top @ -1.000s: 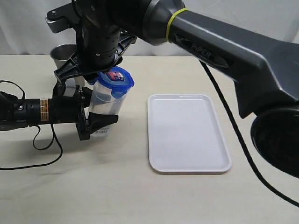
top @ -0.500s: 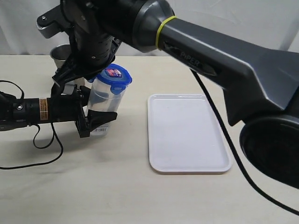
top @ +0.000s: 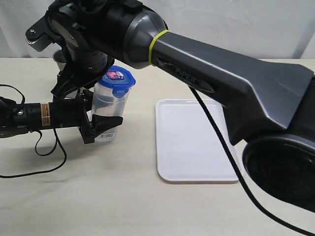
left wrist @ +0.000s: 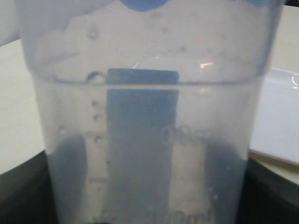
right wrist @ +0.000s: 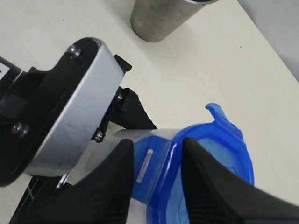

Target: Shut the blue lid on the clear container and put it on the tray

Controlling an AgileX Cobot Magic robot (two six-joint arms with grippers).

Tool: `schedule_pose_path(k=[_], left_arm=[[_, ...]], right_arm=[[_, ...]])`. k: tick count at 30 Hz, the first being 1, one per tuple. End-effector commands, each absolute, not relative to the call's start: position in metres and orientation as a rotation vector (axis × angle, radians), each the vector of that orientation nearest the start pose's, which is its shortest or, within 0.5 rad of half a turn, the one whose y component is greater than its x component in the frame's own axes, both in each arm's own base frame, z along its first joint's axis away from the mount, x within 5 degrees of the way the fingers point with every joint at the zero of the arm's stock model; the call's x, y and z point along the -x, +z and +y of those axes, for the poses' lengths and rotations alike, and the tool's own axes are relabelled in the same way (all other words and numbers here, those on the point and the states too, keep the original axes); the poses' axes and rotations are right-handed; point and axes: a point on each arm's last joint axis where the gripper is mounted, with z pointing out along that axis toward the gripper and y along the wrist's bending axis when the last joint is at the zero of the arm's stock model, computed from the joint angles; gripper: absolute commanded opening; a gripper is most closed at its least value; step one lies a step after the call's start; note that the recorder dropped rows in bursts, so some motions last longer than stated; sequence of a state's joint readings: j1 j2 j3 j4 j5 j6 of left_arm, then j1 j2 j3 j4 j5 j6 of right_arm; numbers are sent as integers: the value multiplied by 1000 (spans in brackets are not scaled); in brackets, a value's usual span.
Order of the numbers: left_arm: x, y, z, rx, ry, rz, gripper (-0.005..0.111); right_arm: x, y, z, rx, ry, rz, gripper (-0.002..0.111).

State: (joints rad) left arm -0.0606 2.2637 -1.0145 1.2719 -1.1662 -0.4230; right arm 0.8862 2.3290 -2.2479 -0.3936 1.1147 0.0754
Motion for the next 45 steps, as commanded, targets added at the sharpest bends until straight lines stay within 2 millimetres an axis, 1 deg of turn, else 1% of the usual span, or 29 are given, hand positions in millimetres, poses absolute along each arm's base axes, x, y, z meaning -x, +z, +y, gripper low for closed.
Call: schedule_pose_path(k=[1, 2, 8, 10, 14, 16, 18, 21, 22, 23, 24, 25, 26, 27, 28, 29, 30, 31, 32, 34, 36, 39, 42, 45], left_arm=[[-357, 78, -107, -1110, -875, 1507, 0], [-357, 78, -107, -1110, -875, 1507, 0], [-357, 78, -107, -1110, -875, 1507, 0], [-357, 78, -107, -1110, -875, 1507, 0], [-357, 78, -107, -1110, -875, 1507, 0], [-357, 78, -107, -1110, -875, 1507, 0], [-357, 78, -107, -1115, -870, 1502, 0], [-357, 78, -107, -1146, -837, 1470, 0], [-357, 78, -107, -1174, -808, 1440, 0], [-357, 78, -107, -1190, -791, 1423, 0], [-357, 78, -107, -1230, -746, 1377, 0], [-357, 78, -107, -1246, -727, 1358, 0], [-357, 78, -107, -1277, -690, 1320, 0], [-357, 78, -107, -1296, -667, 1297, 0], [-357, 78, -107, -1343, -608, 1235, 0], [-357, 78, -108, -1378, -565, 1187, 0], [-357, 78, -108, -1440, -484, 1097, 0], [-356, 80, -109, -1482, -426, 1029, 0], [-356, 81, -110, -1499, -405, 998, 0], [-356, 88, -114, -1521, -368, 943, 0], [-356, 94, -115, -1522, -359, 930, 0], [-355, 93, -115, -1527, -366, 929, 0], [-355, 93, -115, -1527, -366, 929, 0], [-355, 93, -115, -1525, -370, 933, 0]], right_arm=[[-350, 189, 372, 1207, -291, 2497, 32], [-350, 187, 372, 1211, -293, 2498, 32], [-347, 166, 366, 1280, -366, 2525, 31], [-347, 163, 364, 1289, -397, 2519, 31], [-347, 163, 364, 1301, -394, 2518, 31], [-346, 167, 365, 1316, -379, 2508, 31], [-345, 181, 364, 1314, -365, 2485, 31], [-339, 214, 362, 1318, -276, 2446, 32], [-330, 241, 361, 1373, -158, 2406, 32], [-325, 255, 360, 1386, -109, 2383, 32], [-318, 280, 356, 1418, -60, 2319, 34], [-316, 290, 353, 1423, -55, 2294, 37], [-312, 313, 345, 1422, -69, 2233, 47], [-309, 324, 342, 1445, -71, 2193, 51], [-303, 341, 337, 1567, -65, 2075, 54], [-299, 348, 335, 1640, -48, 2012, 54], [-291, 356, 330, 1786, 7, 1886, 54], [-289, 361, 324, 1862, 45, 1806, 54], [-291, 362, 319, 1882, 61, 1787, 54], [-306, 354, 305, 1894, 9, 1812, 54], [-324, 335, 284, 1903, -28, 1900, 52], [-341, 307, 256, 1930, -25, 2002, 42], [-345, 296, 256, 1938, 10, 1957, 42], [-343, 293, 260, 1977, 22, 1894, 42]])
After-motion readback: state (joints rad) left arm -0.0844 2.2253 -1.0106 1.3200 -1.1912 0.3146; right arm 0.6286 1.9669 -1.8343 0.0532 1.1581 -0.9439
